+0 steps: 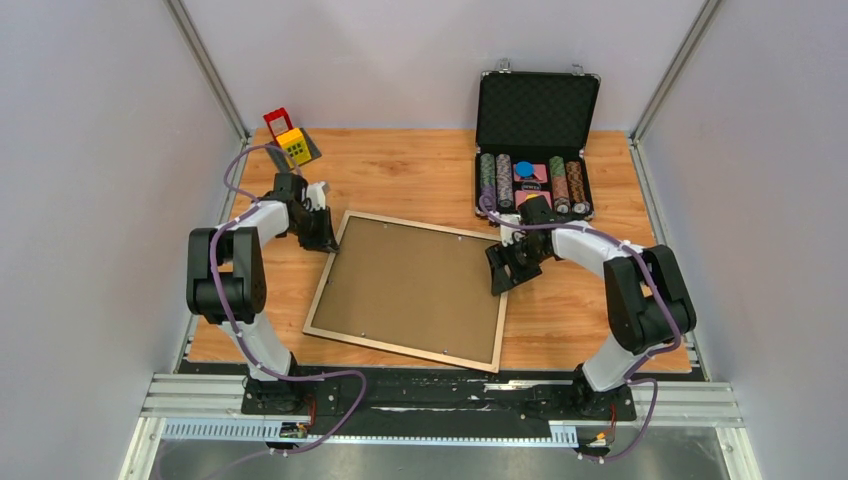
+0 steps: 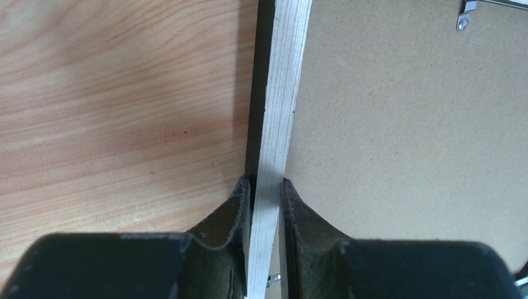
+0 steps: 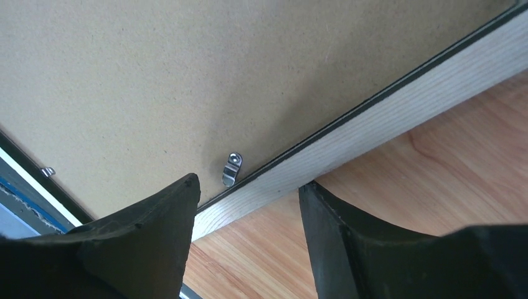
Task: Put the photo into the frame
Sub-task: Install the photo frame item at the center of the board.
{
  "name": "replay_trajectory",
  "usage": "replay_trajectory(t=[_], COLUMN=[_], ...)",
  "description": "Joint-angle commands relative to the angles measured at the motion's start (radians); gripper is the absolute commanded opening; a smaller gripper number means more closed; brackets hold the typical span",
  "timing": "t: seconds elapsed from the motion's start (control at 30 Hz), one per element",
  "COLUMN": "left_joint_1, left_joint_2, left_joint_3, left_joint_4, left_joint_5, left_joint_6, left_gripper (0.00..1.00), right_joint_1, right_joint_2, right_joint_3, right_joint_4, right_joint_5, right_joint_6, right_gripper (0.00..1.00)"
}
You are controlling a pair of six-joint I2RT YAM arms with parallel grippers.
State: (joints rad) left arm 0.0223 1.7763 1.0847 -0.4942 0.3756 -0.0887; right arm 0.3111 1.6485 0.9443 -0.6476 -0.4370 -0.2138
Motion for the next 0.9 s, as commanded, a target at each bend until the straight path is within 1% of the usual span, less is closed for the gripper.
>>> replay_trajectory(t=[0.0, 0.1, 0.33, 0.47, 0.87], left_joint_1=[0.002, 0.004, 0.003, 0.003, 0.003], left_joint_2=[-0.007, -0.014, -0.012, -0.016, -0.02], left_joint_3=[-0.036, -0.04, -0.04, -0.036, -0.033], left_joint_4=[0.002, 0.0, -0.023, -0.03, -0.029], left_joint_5=[0.035, 0.048, 0.154, 0.18, 0.19], left_joint_6=[-0.034, -0.023, 0.008, 0.017, 0.017], left_gripper=[0.0, 0.0, 0.0, 0.0, 0.0], right_joint_1=[0.017, 0.016, 0.015, 0.014, 0.015], right_joint_2=[0.047, 0.057, 0.085, 0.088, 0.06], right_joint_3=[0.02, 0.042, 0.108, 0.138, 0.092], right_joint_4=[0.054, 0.058, 0.058, 0.055, 0.067], right_joint_5=[0.051, 0.059, 0.067, 0.07, 0.132], right_joint_6=[0.023, 0.032, 0.033, 0.016, -0.023], right_gripper=[0.63, 0.63, 0.63, 0.63, 0.62])
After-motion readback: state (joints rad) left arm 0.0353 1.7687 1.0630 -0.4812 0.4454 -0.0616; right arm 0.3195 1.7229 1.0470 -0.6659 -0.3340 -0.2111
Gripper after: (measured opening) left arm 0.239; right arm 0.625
